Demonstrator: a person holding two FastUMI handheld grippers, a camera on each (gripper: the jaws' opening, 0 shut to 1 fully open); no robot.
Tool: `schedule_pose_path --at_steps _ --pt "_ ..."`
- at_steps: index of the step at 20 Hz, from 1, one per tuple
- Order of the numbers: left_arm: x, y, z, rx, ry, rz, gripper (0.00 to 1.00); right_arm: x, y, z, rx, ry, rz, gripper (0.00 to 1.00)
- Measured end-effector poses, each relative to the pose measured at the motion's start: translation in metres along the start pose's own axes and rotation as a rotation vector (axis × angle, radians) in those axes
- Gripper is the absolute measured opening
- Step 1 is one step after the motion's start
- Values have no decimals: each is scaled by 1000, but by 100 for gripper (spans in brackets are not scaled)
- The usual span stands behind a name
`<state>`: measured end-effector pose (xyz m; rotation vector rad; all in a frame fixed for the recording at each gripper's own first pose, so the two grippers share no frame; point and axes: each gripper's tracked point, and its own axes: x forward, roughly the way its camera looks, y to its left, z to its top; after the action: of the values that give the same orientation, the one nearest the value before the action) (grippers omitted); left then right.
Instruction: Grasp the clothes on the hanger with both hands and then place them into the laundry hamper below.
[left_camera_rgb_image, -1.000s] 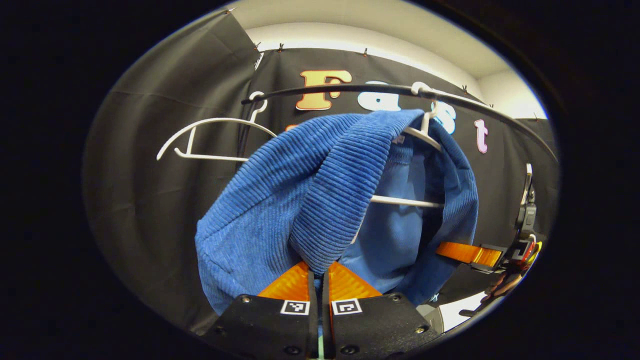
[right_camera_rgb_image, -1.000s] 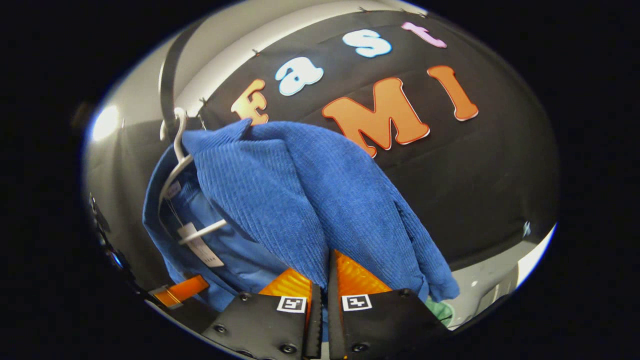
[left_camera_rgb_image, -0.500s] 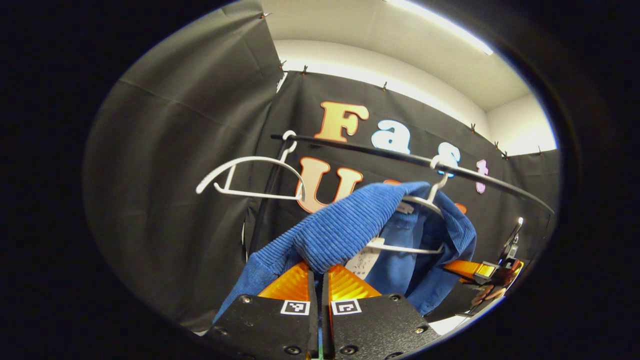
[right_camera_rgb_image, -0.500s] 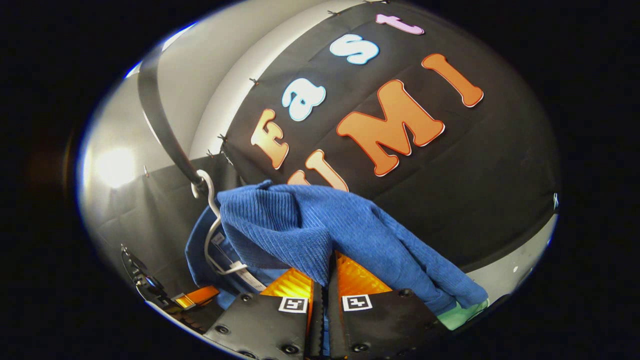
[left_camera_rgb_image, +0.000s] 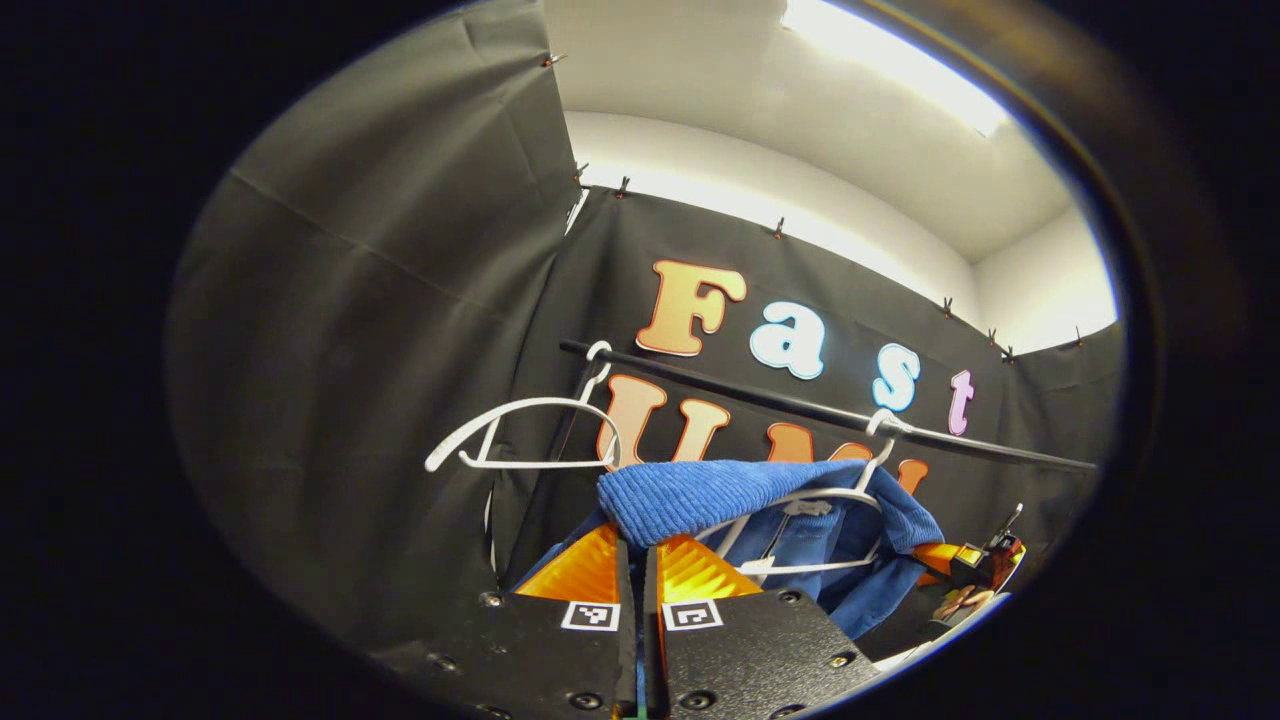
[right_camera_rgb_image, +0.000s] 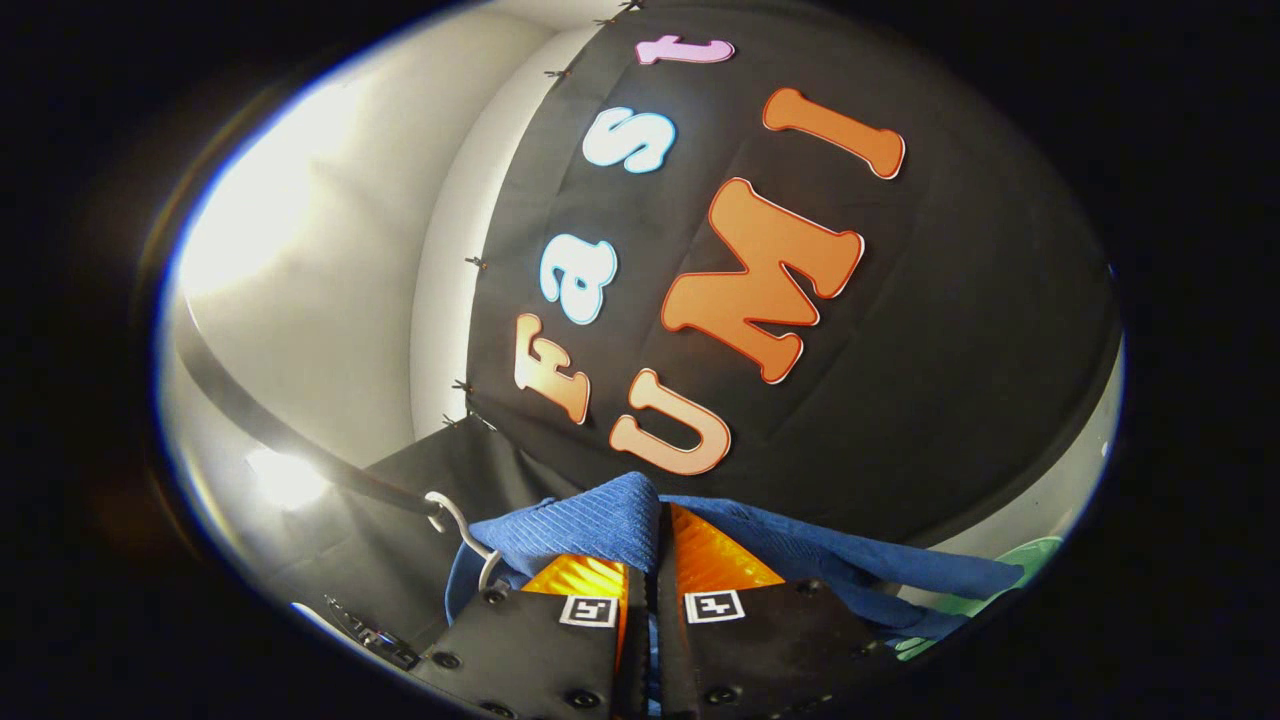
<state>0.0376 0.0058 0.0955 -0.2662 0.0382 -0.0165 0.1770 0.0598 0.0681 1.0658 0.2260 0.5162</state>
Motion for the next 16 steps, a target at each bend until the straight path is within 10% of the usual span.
schedule_pose_path --at_steps 16 --pt "66 -13 57 174 -68 -157 3 38 12 91 21 -67 24 12"
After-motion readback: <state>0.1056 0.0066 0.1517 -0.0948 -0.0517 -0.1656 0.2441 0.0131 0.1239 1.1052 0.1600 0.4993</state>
